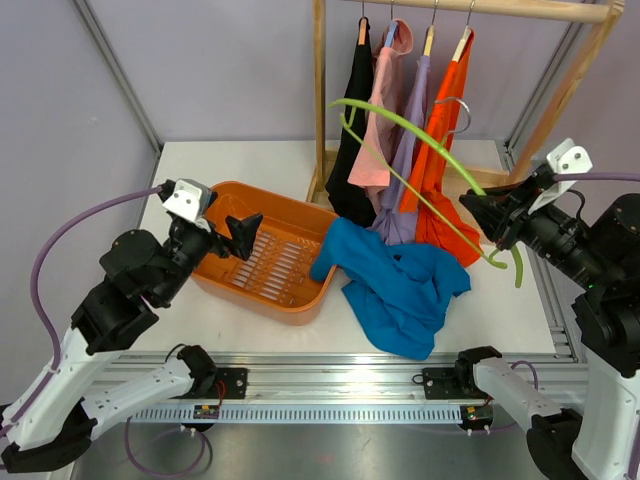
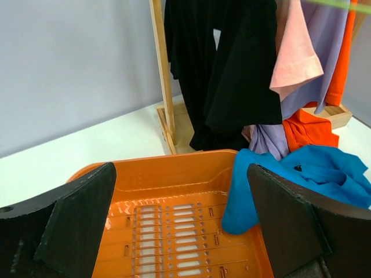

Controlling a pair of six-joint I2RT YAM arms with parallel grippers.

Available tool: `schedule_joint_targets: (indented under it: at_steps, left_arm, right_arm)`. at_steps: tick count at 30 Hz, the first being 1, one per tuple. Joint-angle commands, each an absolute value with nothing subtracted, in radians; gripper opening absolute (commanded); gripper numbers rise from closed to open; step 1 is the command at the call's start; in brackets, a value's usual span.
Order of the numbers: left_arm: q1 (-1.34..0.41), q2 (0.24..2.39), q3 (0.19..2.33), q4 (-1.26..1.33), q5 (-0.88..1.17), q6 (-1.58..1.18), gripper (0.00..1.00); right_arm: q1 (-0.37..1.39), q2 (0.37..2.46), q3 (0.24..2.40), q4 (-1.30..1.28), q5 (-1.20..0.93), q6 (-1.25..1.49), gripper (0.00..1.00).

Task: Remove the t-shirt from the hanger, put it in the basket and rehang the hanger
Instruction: Pass the hanger from the left arm to the right, then hang the hanger back to the clothesline with the right arm

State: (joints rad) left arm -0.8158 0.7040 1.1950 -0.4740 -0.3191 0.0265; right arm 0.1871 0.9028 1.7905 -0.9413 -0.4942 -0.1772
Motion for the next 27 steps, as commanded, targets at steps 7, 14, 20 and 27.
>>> schedule_joint_targets:
  at_steps: [7,14,20,27]
  left_arm:
    - [-0.815,0.69,1.161,-0.439,-0.314,-0.041,0.99]
    - [-0.815,0.716,1.163,-0.431,-0.295,-0.034,0.99]
    - [-0.815,0.747,1.167,-0.414,-0.267,-0.017,0.99]
    - [-0.815,0.784,1.163,-0.394,-0.218,-0.02,0.99]
  right_arm:
    - [0.115,0.919,1.885,-0.819,-0.163,-0.124,0.0]
    - [0.049,0.881,1.882,-0.811,-0.058,-0.104,0.0]
    - [0.022,0.859,1.858,-0.821,0.092,-0.098,0.0]
    - [0.008,0.865,1.753,-0.809,0.153,-0.112,0.0]
